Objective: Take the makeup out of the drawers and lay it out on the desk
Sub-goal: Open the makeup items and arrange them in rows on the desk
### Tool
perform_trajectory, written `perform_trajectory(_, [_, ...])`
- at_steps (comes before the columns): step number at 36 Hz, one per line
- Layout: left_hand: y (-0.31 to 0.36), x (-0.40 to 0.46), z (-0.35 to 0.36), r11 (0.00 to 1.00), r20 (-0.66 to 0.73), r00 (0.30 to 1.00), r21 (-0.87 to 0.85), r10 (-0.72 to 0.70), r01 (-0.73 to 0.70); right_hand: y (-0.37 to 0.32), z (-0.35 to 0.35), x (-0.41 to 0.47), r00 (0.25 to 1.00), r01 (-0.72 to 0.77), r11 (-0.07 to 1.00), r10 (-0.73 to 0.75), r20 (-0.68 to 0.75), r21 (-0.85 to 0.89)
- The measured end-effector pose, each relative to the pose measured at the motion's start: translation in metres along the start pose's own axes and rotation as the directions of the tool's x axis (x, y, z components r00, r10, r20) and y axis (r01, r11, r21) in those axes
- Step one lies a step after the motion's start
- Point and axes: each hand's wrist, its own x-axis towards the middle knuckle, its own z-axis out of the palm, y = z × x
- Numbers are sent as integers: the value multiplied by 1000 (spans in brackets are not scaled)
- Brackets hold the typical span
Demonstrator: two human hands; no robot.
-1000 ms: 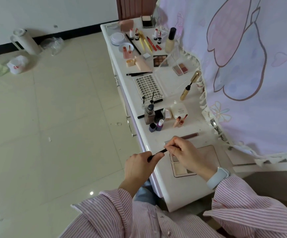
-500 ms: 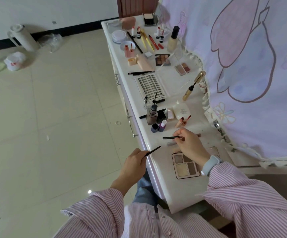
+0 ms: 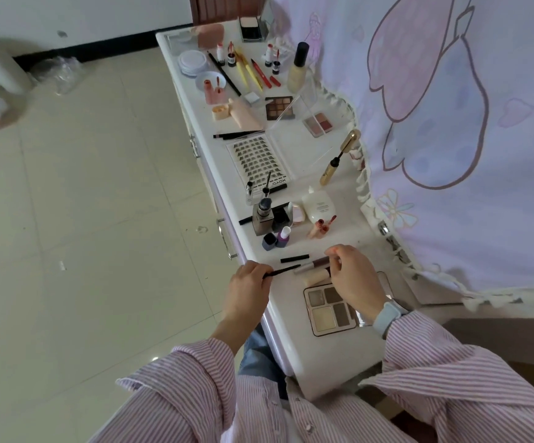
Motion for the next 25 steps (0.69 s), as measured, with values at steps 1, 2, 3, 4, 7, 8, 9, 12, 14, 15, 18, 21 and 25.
perform_trajectory(1, [-1, 2, 3, 1000, -4, 1000, 14, 6, -6, 1, 0, 0, 1000, -7, 1000, 7, 3, -17])
perform_trajectory(2, [-1, 4, 5, 999, -7, 1000, 36, 7, -7, 2, 0, 0, 1000, -15, 999, 15, 8, -34])
perform_trajectory(3, [-1, 5, 7, 998, -13, 1000, 60, 11, -11, 2, 0, 0, 1000, -18, 999, 19, 16, -51])
perform_trajectory(4, [-1, 7, 10, 996, -23, 1000, 85, 21, -19, 2, 0, 1, 999, -18, 997, 20, 30, -71])
perform_trajectory(7, [1, 11, 13, 988, -32, 999, 150, 33, -28, 2, 2, 2, 994, 15, 987, 3, 113, -161])
perform_trajectory(8, [2, 12, 14, 987, -29, 999, 157, 31, -26, 1, 4, 3, 991, 30, 981, -4, 137, -191])
perform_trajectory(9, [2, 13, 15, 988, -33, 999, 153, 27, -21, 0, 5, 4, 988, 41, 974, -7, 153, -221])
perform_trajectory(12, [5, 15, 17, 989, -59, 998, 150, 18, -9, -3, 9, 9, 979, 64, 955, -4, 202, -291])
perform_trajectory(14, [7, 16, 18, 985, -74, 997, 170, 33, -20, -4, 9, 12, 974, 86, 946, -14, 224, -313])
perform_trajectory(15, [7, 17, 19, 984, -89, 995, 177, 42, -25, -4, 9, 14, 974, 100, 941, -26, 225, -323])
perform_trajectory(18, [4, 17, 22, 981, -132, 989, 189, 67, -41, -4, 9, 19, 968, 164, 912, -75, 240, -376])
perform_trajectory(21, [1, 15, 22, 979, -184, 979, 197, 83, -46, -5, 8, 22, 950, 260, 860, -146, 276, -440])
perform_trajectory(25, [-8, 4, 20, 977, -245, 965, 211, 92, -39, -5, 4, 25, 914, 382, 786, -244, 325, -485])
